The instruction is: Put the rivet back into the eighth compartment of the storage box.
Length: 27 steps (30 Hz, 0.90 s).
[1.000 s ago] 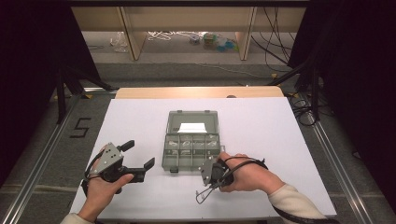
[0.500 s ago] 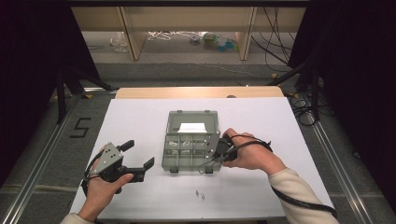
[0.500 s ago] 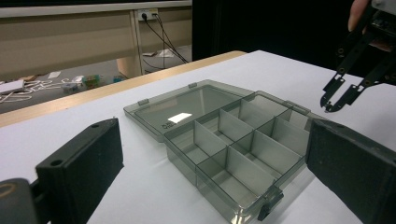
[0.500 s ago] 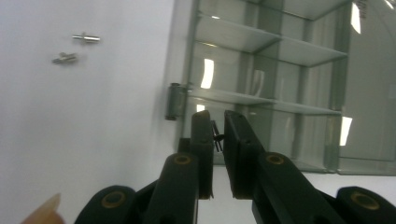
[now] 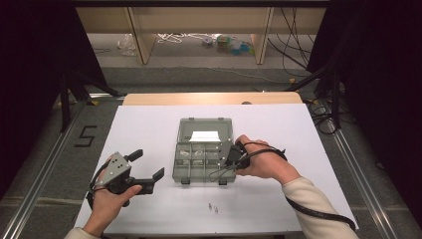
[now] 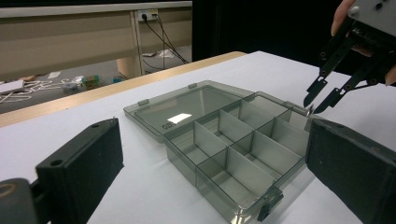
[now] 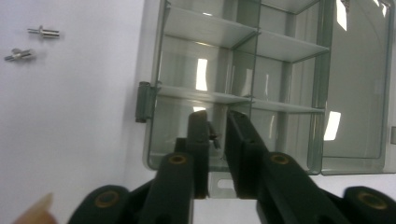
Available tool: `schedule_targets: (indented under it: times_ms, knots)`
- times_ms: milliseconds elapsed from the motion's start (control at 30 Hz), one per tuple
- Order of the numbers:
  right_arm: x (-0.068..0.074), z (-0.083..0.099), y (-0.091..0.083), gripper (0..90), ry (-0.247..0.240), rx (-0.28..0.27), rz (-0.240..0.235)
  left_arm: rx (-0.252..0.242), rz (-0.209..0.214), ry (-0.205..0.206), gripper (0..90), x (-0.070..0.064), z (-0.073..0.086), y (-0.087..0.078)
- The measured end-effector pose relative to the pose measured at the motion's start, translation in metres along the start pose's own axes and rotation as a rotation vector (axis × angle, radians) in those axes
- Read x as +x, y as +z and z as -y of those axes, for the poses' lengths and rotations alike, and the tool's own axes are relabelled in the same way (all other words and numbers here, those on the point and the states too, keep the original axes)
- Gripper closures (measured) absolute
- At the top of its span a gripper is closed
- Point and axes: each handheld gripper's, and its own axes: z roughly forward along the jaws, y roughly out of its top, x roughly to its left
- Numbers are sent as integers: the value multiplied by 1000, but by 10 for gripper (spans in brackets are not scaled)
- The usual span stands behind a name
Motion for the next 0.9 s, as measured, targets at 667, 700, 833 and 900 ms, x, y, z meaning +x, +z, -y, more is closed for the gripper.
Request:
schedule_targets:
  times_ms: [667,700,833,900]
  knots:
    - [31,-15,-8,375,-33,-27,-45,1,-1,-1,38,0,0,-1]
    - [34,-17,-8,374,-36,-30,-55,0,-2,-8,38,0,0,-1]
    - [47,-25,-4,365,-58,-23,-95,-9,3,-13,38,0,1,0]
    - [53,-29,-2,365,-63,-18,-121,-1,-3,-10,38,0,0,-1]
